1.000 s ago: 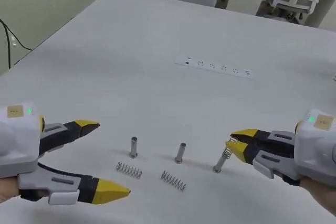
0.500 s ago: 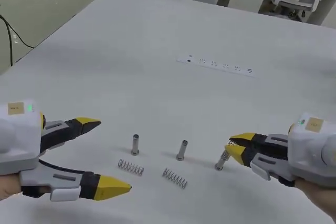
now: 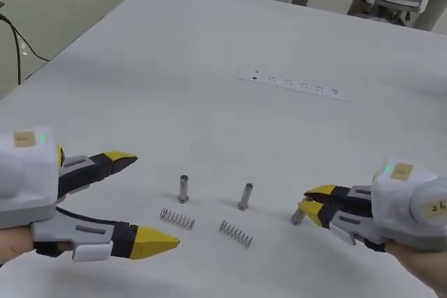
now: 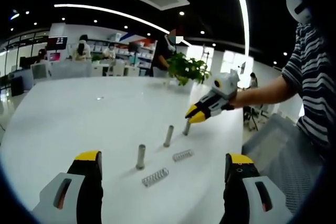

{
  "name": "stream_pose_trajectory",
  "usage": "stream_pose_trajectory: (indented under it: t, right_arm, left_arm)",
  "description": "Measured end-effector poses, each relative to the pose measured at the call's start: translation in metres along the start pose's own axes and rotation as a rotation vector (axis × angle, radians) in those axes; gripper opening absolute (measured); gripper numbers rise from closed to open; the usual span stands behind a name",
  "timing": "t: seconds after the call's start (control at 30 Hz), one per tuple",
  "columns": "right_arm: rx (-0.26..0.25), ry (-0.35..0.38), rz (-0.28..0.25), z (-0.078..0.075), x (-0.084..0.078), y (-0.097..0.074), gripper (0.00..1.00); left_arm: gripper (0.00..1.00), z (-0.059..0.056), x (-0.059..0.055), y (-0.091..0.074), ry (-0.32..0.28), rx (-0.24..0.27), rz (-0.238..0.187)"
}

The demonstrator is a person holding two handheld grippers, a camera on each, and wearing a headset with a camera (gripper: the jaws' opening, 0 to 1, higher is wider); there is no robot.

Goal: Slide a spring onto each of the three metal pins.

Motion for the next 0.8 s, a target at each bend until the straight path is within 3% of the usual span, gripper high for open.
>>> stream_pose_trajectory:
  t: [0.1, 0.13, 0.63, 0.7, 0.8]
  right_arm:
    - [-0.003, -0.001, 0.011, 0.0001, -0.0033, 0.0005, 0.08]
    - [0.002, 0.007, -0.015, -0.0001, -0.0025, 0.0006, 0.08]
    - [0.013, 0.057, 0.003, -0.0002, -0.0047, -0.0005, 0.10]
    - [0.026, 0.089, 0.002, 0.0002, -0.0042, -0.0007, 0.13]
    - [0.008, 0.075, 0.001, -0.0012, -0.0037, -0.0020, 0.14]
  left_arm:
    - [0.94, 0.0004, 0.0015, 0.0011, 0.003, 0.000, -0.002]
    - [0.94, 0.0007, 0.0020, 0.0015, 0.004, 0.000, -0.003]
    - [0.94, -0.0013, 0.0016, 0.0013, 0.000, -0.010, 0.000]
    - [0.94, -0.0019, 0.0021, 0.0008, -0.001, -0.012, -0.001]
    - [0.94, -0.0020, 0.0026, 0.0007, -0.001, -0.011, -0.002]
Point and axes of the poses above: the centre of the closed fingertips' face, and the gripper's own axes: y roughly forward along the fingers, z roughly to its left, x roughly out of its top, the point moved 9 cm from there along -y, roughly backward along the fingers, and after that the axes turned 14 degrees about y, right-handed, at the moved point
